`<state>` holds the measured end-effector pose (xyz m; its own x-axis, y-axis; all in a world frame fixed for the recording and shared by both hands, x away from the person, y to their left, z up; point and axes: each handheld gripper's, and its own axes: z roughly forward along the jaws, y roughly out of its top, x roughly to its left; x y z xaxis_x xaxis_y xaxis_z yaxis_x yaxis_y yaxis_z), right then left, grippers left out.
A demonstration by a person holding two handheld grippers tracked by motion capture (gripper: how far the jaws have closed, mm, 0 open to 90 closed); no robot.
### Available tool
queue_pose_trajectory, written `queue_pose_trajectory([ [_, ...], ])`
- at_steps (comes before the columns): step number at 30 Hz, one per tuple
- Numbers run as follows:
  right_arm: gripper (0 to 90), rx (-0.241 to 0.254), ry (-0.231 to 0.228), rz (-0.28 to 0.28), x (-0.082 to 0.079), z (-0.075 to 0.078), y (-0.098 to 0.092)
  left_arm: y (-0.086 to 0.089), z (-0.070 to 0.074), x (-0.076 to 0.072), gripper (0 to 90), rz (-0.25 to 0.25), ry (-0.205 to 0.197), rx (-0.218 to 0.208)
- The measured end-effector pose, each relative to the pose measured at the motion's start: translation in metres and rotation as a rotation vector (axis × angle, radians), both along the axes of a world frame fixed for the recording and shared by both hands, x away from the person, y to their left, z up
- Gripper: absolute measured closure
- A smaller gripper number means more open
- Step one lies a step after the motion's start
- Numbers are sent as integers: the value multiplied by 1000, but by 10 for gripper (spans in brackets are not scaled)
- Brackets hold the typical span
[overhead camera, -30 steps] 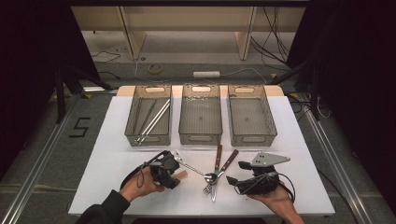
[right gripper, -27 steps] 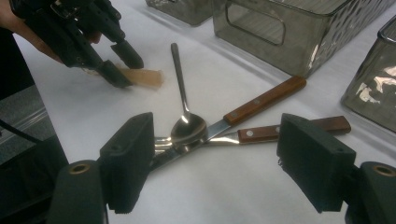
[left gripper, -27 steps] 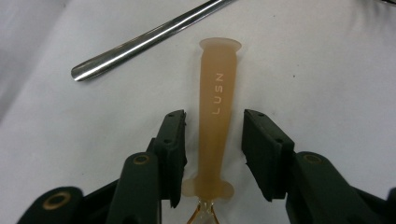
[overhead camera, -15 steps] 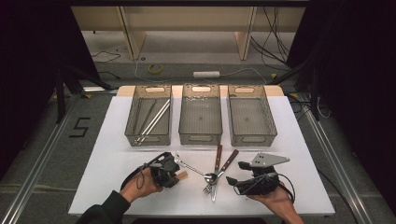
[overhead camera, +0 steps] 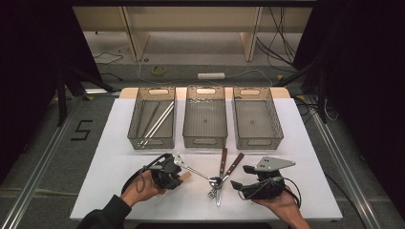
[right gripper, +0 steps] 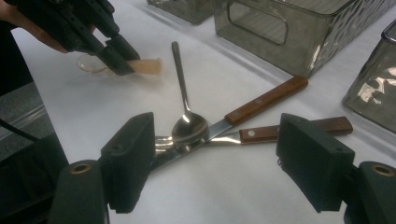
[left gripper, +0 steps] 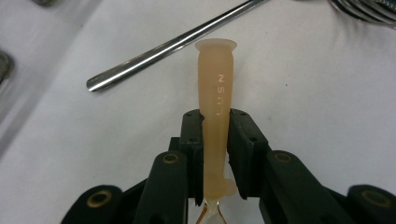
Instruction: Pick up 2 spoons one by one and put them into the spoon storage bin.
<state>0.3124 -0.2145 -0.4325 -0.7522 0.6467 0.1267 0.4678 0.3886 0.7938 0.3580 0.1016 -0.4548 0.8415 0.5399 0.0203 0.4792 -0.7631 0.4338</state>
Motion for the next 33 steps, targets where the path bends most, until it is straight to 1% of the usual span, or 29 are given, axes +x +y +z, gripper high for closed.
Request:
queue_pose_trajectory([
  [2, 293, -1, 1, -1, 0, 0, 0, 1, 3, 0, 763, 0, -2, -12],
  [5, 293, -1, 1, 0, 0, 0, 0, 2, 7, 0, 763, 13, -8, -45],
  [6, 293, 1, 1, 1, 0, 0, 0, 3, 9, 0, 764, 10, -8, -53],
  [9, 293, 1, 1, 0, 1, -1, 0, 4, 14, 0, 764, 18, -25, -72],
  [12, 293, 6, 3, -4, 1, 0, 0, 6, 22, 2, 764, 24, -35, -109],
  [16, 292, 13, 2, -7, 1, 0, -1, 9, 32, 4, 764, 50, -53, -168],
  [18, 292, 16, 2, -9, 1, 0, -1, 10, 35, 6, 764, 62, -64, -187],
  [21, 292, 16, 2, -9, 1, 0, -1, 12, 38, 10, 764, 76, -68, -213],
  [24, 292, 19, 2, -11, 1, 0, -1, 11, 42, 15, 764, 88, -80, -227],
  [29, 292, 23, 5, -13, 2, 0, -2, 7, 50, 25, 764, 91, -102, -244],
  [33, 292, 30, 7, -18, 3, -1, -3, 6, 56, 35, 764, 114, -122, -266],
])
